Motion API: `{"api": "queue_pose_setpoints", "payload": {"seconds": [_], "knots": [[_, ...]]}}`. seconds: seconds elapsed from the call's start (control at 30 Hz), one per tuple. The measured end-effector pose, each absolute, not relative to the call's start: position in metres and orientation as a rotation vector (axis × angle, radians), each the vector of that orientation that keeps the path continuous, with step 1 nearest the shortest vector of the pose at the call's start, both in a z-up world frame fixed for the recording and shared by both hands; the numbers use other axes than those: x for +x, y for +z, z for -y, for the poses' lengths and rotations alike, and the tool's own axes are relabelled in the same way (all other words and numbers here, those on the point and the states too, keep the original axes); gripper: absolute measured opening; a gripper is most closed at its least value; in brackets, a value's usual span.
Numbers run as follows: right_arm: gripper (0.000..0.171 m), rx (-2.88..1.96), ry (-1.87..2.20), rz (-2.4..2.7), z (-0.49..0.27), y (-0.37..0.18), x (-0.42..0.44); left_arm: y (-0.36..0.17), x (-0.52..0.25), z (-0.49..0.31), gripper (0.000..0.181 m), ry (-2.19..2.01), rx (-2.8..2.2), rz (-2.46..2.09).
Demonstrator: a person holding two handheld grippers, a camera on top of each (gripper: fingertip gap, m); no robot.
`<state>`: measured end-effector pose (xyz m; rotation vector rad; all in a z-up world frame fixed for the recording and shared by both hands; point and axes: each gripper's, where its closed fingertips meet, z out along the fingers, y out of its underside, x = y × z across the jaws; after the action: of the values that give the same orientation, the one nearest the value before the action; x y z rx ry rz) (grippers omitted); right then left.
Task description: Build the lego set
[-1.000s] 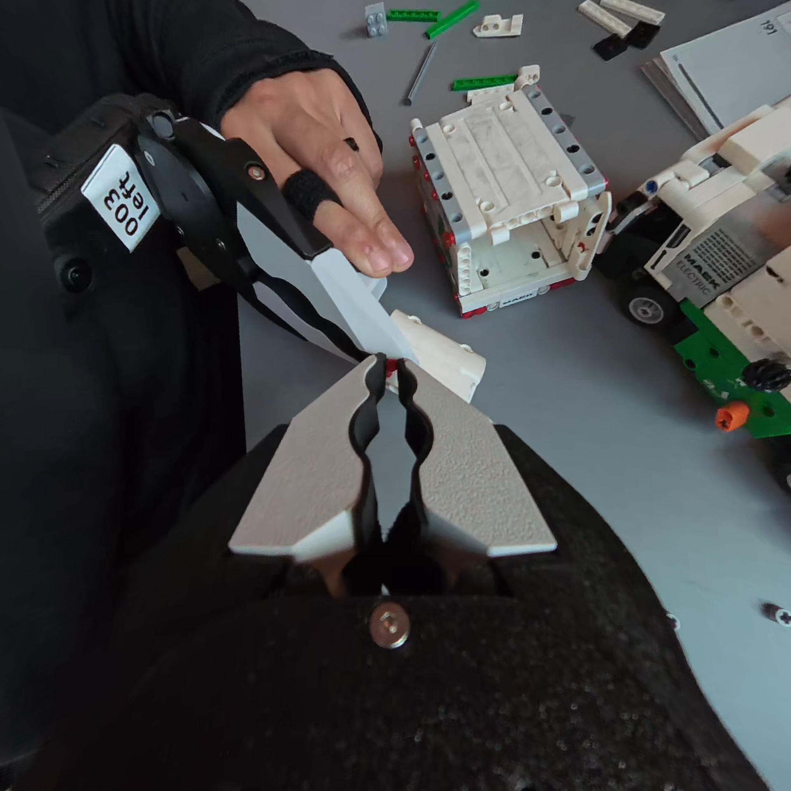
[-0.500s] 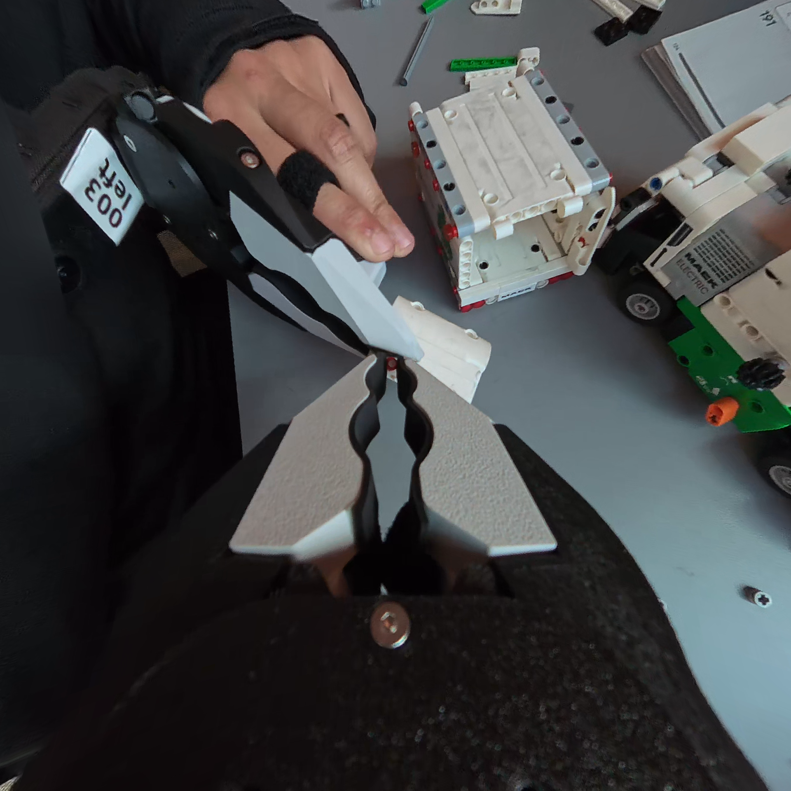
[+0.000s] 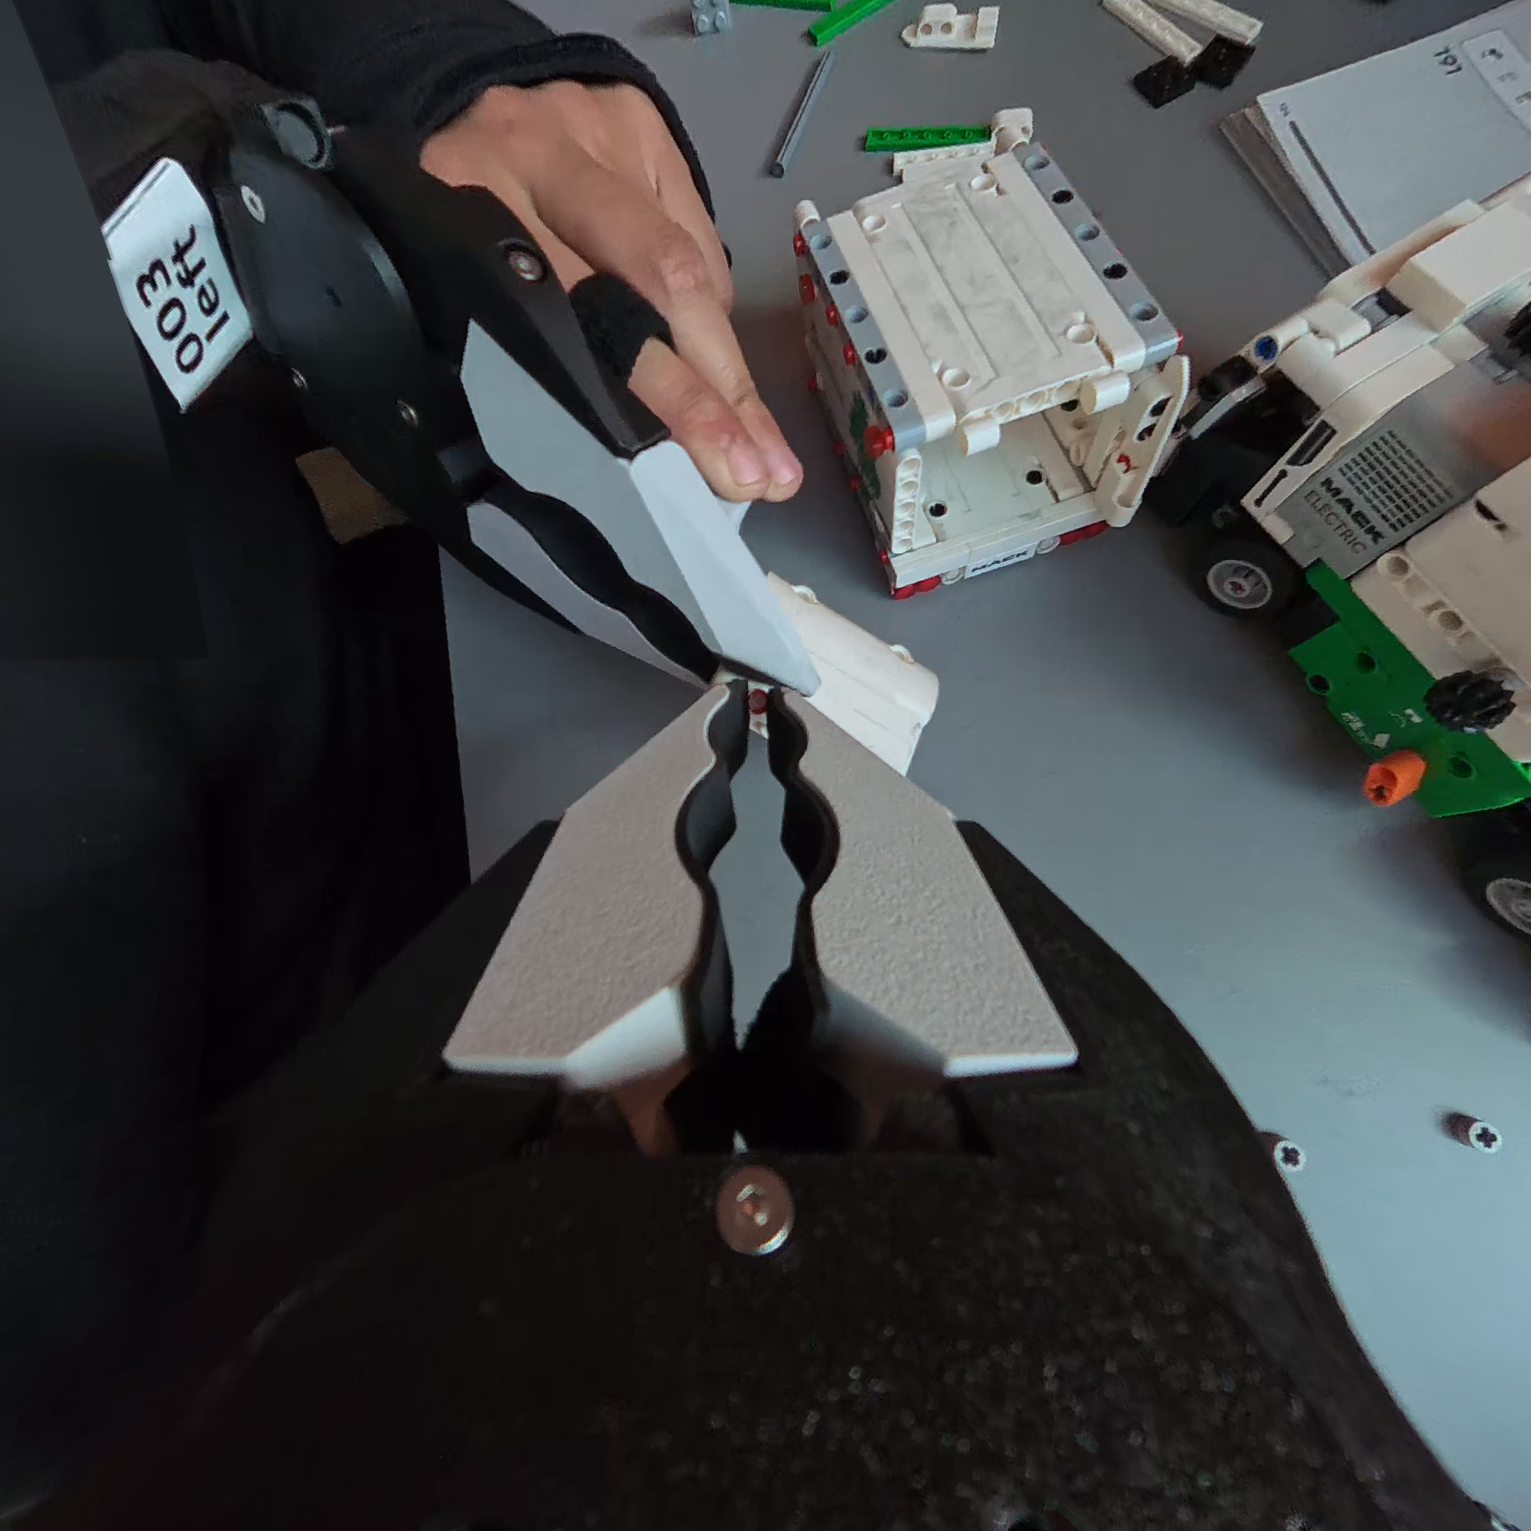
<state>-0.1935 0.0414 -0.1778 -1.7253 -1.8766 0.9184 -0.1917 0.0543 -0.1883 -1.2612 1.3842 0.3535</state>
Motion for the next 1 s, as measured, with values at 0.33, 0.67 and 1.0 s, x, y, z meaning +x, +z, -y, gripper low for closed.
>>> {"api": "queue_pose_setpoints", "payload": {"seconds": [0.33,0.67,1.0], "knots": [[0.003,-1.778,0.951,1.802,-0.044,-0.180,-0.196,-0.192,-0.191,-0.057,0.005,0.410,-1.252,-1.390],[0.004,-1.811,1.060,1.548,-0.073,-0.151,-0.171,-0.174,-0.191,-0.056,0.005,0.448,-1.152,-1.335],[0.004,-1.902,0.594,1.606,-0.109,-0.235,-0.136,-0.180,-0.192,-0.059,0.005,0.249,-1.289,-1.300]]}}
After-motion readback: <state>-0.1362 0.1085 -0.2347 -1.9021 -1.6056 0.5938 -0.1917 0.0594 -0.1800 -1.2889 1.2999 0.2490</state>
